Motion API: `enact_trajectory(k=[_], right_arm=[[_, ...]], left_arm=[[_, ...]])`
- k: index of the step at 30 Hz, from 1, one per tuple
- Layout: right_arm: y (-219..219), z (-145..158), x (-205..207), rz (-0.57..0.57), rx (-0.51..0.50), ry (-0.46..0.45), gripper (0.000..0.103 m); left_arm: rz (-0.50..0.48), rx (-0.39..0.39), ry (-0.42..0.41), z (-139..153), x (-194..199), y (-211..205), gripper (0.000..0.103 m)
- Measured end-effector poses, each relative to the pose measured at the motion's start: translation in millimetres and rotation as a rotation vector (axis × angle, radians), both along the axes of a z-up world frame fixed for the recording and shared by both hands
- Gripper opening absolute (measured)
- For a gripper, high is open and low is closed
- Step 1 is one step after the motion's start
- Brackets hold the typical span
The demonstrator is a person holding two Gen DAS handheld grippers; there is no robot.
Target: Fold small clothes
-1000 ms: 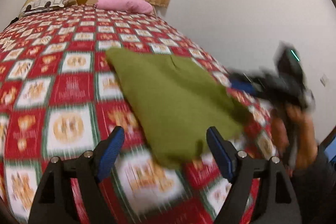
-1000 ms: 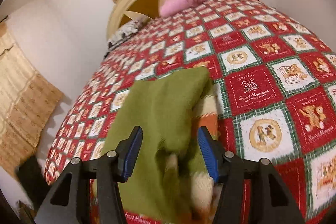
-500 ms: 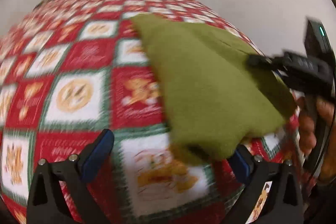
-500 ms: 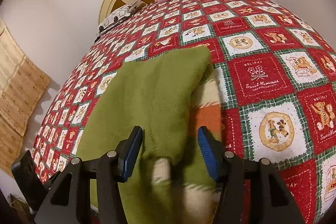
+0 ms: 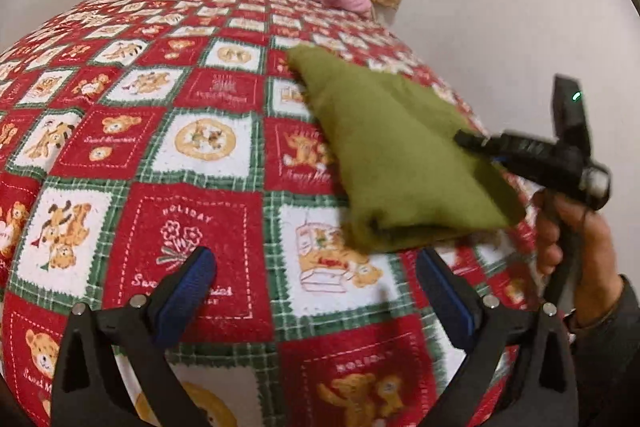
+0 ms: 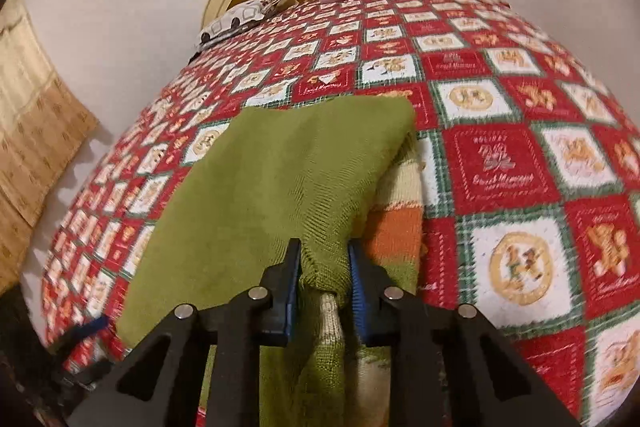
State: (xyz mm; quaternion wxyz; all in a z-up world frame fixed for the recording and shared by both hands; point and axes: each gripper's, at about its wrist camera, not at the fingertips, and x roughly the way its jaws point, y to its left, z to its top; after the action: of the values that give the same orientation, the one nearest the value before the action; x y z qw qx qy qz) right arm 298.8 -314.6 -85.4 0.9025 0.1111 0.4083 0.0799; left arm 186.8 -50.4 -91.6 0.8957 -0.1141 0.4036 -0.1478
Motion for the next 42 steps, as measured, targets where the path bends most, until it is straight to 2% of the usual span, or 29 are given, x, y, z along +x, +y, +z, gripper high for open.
enact_trajectory(k=[3, 5, 7, 10, 12, 14, 17, 18, 20, 22, 25, 28, 29, 31, 33, 37, 42], right_arm=[[-3, 9, -3, -0.006, -0.033, -0.024, 0.018], [-10, 13, -5, -0.032, -0.017, -0.031, 0.018], [-10, 5, -4, -0.034, -0.017, -0.006, 0.018], [-9, -14, -1, -0.038, -0.047, 0.047, 0.018], [-15, -16, -2, -0.043, -0.021, 0.051, 0.019], [-15, -9, -2, -0.050, -0.040, 0.049, 0.022], [-3, 16, -7, -0.071, -0.140, -0.027, 0.045], [1, 24, -9, -0.063, -0.146, -0.061, 0.046], [13, 39, -6, 0.009, -0.109, -0.114, 0.046], [26, 40, 2, 0.087, -0.090, -0.101, 0.046], [35, 20, 22, 0.161, -0.053, -0.021, 0.046], [23, -8, 37, 0.126, -0.081, 0.079, 0.046], [14, -15, 38, 0.131, -0.050, 0.087, 0.045], [6, -19, 34, 0.148, -0.013, 0.065, 0.043], [3, -22, 30, 0.153, -0.023, 0.048, 0.036], [1, -25, 26, 0.156, 0.004, 0.006, 0.036], [2, -11, 19, 0.158, 0.031, -0.034, 0.038]], left_arm=[[0.019, -0.037, -0.049, 21, 9, 3, 0.103], [0.011, -0.018, -0.071, 30, 20, -3, 0.103], [-0.018, 0.060, -0.078, 30, 36, -19, 0.103], [-0.060, 0.192, -0.016, 9, 54, -41, 0.103], [-0.090, 0.219, 0.023, -6, 56, -46, 0.103], [-0.095, 0.193, 0.030, -9, 53, -43, 0.103], [-0.085, 0.140, -0.003, 4, 48, -34, 0.103], [-0.079, 0.122, -0.020, 9, 48, -32, 0.103], [-0.074, 0.092, -0.049, 22, 52, -31, 0.103], [-0.077, 0.094, -0.043, 24, 61, -37, 0.103], [-0.094, 0.097, -0.030, 16, 79, -49, 0.103], [-0.104, 0.111, 0.023, -5, 92, -59, 0.103], [-0.102, 0.109, 0.030, -8, 94, -59, 0.103], [-0.107, 0.072, 0.057, -17, 97, -57, 0.103], [-0.111, 0.063, 0.056, -18, 95, -56, 0.103], [-0.122, 0.076, 0.028, -23, 89, -60, 0.103], [-0.122, 0.030, 0.022, -22, 88, -53, 0.103]])
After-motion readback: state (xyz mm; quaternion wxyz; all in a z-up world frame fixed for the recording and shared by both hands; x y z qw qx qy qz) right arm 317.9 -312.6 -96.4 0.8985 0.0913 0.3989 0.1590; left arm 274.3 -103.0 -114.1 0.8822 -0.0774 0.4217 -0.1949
